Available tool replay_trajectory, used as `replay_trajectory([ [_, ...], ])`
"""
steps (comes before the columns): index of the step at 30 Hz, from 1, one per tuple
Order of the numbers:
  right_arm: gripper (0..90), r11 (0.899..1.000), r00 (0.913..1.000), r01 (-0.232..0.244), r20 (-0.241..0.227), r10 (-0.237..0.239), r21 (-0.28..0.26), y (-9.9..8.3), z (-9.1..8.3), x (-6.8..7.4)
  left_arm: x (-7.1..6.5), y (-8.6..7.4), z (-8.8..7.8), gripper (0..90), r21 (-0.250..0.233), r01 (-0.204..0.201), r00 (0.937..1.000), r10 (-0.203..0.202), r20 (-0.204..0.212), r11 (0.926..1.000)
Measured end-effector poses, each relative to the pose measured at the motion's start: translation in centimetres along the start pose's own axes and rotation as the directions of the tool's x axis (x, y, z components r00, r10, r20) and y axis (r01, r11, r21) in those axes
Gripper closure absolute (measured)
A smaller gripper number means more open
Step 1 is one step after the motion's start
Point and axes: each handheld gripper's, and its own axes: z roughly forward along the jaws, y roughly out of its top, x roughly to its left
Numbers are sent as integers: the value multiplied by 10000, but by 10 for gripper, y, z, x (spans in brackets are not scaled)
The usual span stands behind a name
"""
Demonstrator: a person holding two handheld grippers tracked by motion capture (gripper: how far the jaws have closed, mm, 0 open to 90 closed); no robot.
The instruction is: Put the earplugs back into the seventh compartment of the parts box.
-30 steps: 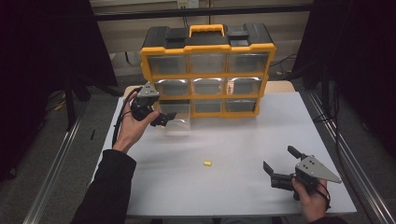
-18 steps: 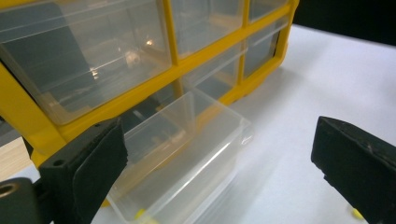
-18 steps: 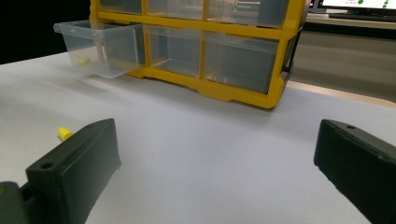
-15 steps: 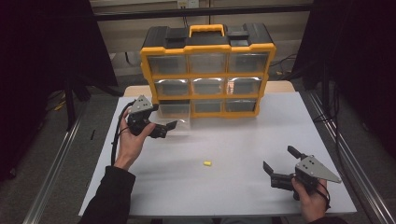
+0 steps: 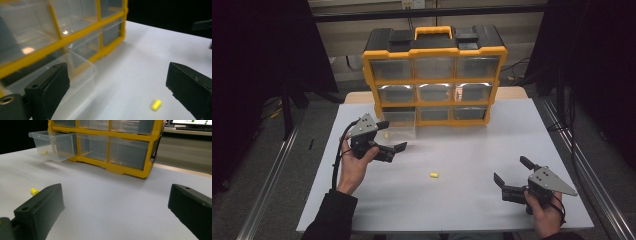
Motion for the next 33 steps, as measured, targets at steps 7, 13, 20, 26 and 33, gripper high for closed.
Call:
replay_trajectory([
  [7,0,10000,10000,19,-40,-19,-31,0,0,0,-9,-2,2,70,322,-329,9941,294,1044,9989],
  [13,0,10000,10000,4,-42,-4,-35,0,0,0,-15,-5,10,68,595,-530,9823,413,1828,9968],
  [20,0,10000,10000,-1,-70,1,-5,0,0,1,-22,-9,25,64,1104,-1040,9652,735,2510,9884],
  [26,0,10000,10000,-4,-63,4,-16,0,0,1,-28,-13,36,59,1547,-1269,9542,780,2887,9798],
  [33,0,10000,10000,3,-72,-3,-21,0,0,1,-33,-16,45,59,1917,-1257,9373,532,3445,9734],
])
